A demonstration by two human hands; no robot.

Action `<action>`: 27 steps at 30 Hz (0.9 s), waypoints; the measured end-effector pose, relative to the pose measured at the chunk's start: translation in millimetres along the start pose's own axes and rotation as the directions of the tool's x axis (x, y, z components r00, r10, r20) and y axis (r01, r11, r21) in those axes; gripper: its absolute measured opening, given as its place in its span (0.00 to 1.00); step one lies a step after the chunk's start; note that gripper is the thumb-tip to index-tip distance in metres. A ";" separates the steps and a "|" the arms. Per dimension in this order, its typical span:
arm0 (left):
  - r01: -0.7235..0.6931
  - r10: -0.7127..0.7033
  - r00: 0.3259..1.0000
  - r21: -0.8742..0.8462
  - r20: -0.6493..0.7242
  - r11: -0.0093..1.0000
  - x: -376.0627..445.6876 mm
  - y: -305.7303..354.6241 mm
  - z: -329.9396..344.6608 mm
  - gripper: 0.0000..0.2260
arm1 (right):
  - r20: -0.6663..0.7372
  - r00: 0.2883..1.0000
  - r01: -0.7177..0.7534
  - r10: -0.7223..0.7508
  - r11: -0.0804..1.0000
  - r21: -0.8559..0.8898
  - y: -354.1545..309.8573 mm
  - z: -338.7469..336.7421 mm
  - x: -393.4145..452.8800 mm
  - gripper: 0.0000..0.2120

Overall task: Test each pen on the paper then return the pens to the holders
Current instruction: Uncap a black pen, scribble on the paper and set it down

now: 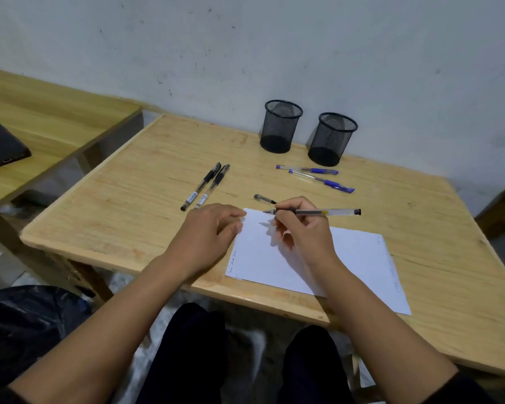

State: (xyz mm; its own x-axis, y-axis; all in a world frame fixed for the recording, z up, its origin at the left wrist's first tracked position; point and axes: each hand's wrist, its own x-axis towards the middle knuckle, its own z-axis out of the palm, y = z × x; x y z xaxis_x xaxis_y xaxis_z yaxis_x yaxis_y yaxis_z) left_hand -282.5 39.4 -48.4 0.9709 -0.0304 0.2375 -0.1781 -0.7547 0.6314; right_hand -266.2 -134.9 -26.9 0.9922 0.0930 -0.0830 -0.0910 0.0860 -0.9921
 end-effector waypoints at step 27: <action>-0.122 0.122 0.992 -0.239 -0.013 0.963 70.0 59.8 23.3 0.07 | -0.173 0.977 0.120 -0.125 0.992 -0.042 -31.2 -42.4 19.6 0.03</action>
State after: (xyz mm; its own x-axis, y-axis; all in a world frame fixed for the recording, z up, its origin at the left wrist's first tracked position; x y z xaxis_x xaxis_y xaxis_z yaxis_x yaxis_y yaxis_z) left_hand -221.4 -23.1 -11.1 0.9398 -0.1142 0.3221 -0.3279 -0.5671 0.7556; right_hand -240.3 -177.8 -1.5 0.9954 -0.0919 0.0270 0.0321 0.0551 -0.9980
